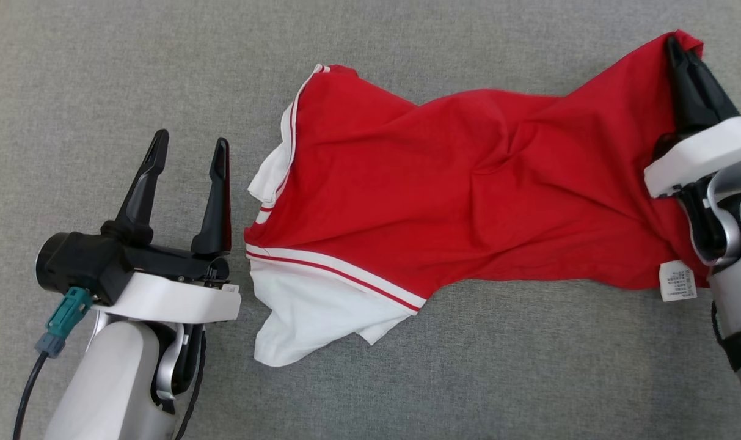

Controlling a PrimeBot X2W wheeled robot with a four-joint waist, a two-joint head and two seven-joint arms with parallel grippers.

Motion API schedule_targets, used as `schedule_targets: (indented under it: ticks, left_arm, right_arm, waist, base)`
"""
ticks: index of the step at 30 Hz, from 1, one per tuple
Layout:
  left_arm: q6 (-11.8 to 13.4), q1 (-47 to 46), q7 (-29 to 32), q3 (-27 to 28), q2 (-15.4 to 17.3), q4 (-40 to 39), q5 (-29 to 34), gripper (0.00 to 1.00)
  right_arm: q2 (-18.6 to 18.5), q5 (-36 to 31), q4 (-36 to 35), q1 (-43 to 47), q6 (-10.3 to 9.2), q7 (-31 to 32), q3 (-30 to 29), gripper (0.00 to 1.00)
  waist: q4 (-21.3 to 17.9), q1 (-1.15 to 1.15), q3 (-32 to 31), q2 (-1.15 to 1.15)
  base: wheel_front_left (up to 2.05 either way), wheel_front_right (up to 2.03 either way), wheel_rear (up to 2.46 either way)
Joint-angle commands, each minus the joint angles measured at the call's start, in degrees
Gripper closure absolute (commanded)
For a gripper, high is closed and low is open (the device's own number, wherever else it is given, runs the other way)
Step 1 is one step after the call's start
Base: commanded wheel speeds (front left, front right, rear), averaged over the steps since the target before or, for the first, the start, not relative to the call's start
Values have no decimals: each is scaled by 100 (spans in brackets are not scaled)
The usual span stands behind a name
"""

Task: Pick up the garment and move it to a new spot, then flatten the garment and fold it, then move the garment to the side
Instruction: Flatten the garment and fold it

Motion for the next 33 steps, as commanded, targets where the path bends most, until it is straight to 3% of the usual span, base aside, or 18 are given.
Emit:
schedule_targets:
  ticks: [1, 2, 3, 4, 12, 20, 33]
  left_arm:
    - [-39, -110, -21, 34, -2, 18, 49, 0]
    - [-73, -132, -22, 55, -30, 37, 69, 0]
    - [-104, -163, -22, 61, -64, 58, 102, 0]
    - [-128, -186, -23, 83, -88, 78, 124, 0]
    - [-270, 51, -23, 335, -149, 240, 262, 0]
    - [-256, 404, -24, 510, -122, 392, 355, 0]
    - [-61, 1346, 131, 659, 25, 320, 243, 0]
  right_arm:
    - [-45, 56, 187, -138, -3, -74, -22, 100]
    - [-73, 42, 363, -247, -3, -122, -6, 100]
    - [-78, 88, 504, -354, -3, -199, 42, 67]
    - [-90, 122, 637, -448, -3, -270, 92, 0]
    - [-280, 342, 884, -254, -3, -789, 591, 0]
    - [-521, 269, 1, 658, -3, -1023, 558, 0]
    - [301, -329, -2351, 3172, -3, -256, -64, 0]
  waist:
    - [47, 0, 93, 0]
    - [49, 0, 111, 0]
    - [51, 0, 122, 0]
    - [45, 0, 123, 0]
    - [-232, 0, -222, 0]
    - [-501, 0, -872, 0]
    - [-834, 0, -1750, 0]
  base:
    - [0, 0, 0]
    - [0, 0, 0]
    - [0, 0, 0]
    - [0, 0, 0]
    - [0, 0, 0]
    - [0, 0, 0]
    - [0, 0, 0]
